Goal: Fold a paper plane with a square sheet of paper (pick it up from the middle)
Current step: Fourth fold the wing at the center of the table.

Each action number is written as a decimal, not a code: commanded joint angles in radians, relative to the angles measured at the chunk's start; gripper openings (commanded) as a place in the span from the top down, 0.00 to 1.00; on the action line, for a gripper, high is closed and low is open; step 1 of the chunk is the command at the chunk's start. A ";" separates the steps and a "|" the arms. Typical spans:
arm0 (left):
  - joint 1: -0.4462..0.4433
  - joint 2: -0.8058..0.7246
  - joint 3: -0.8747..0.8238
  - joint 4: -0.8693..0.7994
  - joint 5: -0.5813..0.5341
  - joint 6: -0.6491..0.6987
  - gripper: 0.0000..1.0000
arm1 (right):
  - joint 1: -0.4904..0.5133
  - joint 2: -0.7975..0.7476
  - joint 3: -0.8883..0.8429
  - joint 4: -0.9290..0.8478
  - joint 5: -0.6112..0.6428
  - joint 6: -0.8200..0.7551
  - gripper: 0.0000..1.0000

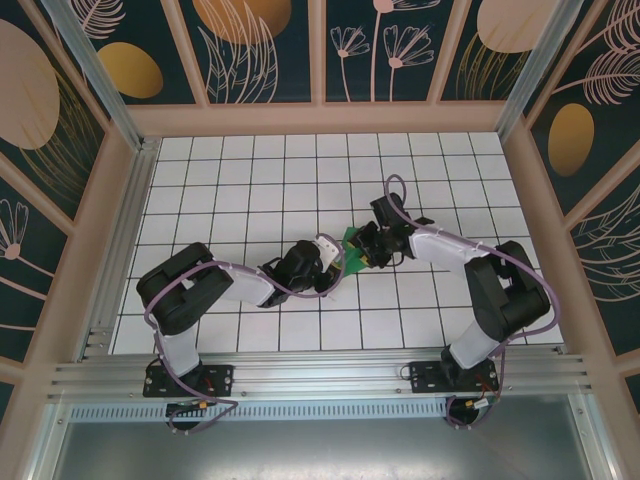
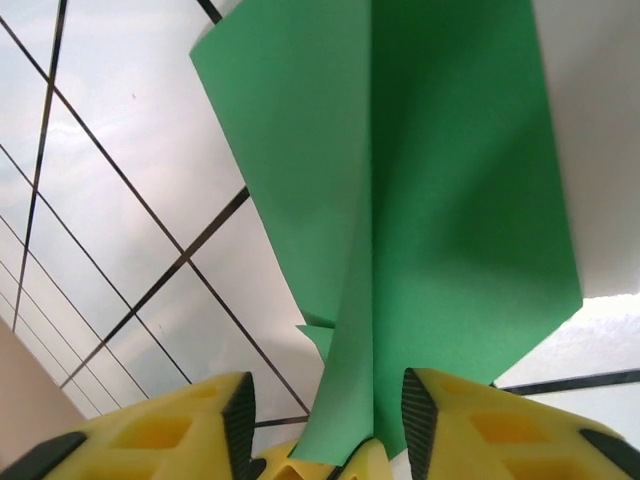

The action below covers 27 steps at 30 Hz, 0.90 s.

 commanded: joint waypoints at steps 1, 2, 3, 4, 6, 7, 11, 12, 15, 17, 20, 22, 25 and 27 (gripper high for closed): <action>0.001 0.018 -0.021 0.050 0.020 -0.029 0.90 | -0.030 -0.030 0.025 0.019 -0.048 -0.133 0.48; -0.001 0.021 -0.024 0.062 0.029 -0.043 0.90 | -0.037 -0.030 0.022 0.034 -0.068 -0.179 0.45; -0.001 0.022 -0.029 0.073 0.035 -0.055 0.90 | -0.044 -0.029 0.020 0.051 -0.087 -0.215 0.44; 0.000 0.025 -0.032 0.084 0.041 -0.069 0.91 | -0.050 -0.028 0.012 0.077 -0.109 -0.256 0.43; 0.003 0.028 -0.041 0.104 0.053 -0.100 0.91 | -0.061 -0.037 -0.015 0.119 -0.141 -0.303 0.40; 0.006 0.030 -0.044 0.113 0.061 -0.117 0.91 | -0.065 -0.043 -0.031 0.150 -0.165 -0.331 0.40; 0.028 0.032 -0.063 0.153 0.095 -0.205 0.93 | -0.091 -0.090 -0.096 0.227 -0.197 -0.398 0.35; 0.036 0.033 -0.063 0.155 0.103 -0.226 0.94 | -0.100 -0.100 -0.109 0.235 -0.200 -0.409 0.34; 0.054 0.041 -0.059 0.151 0.126 -0.273 0.95 | -0.127 -0.126 -0.151 0.238 -0.194 -0.447 0.32; 0.070 0.047 -0.056 0.154 0.156 -0.305 0.95 | -0.136 -0.138 -0.178 0.246 -0.197 -0.470 0.32; 0.094 0.056 -0.047 0.148 0.196 -0.347 0.97 | -0.137 -0.135 -0.204 0.256 -0.209 -0.492 0.32; 0.103 0.060 -0.043 0.150 0.219 -0.366 0.97 | -0.135 -0.116 -0.210 0.266 -0.232 -0.502 0.33; 0.111 0.074 -0.018 0.121 0.243 -0.385 0.98 | -0.123 -0.082 -0.193 0.268 -0.248 -0.520 0.38; 0.116 0.076 -0.012 0.121 0.250 -0.403 0.98 | -0.112 -0.059 -0.174 0.262 -0.247 -0.535 0.42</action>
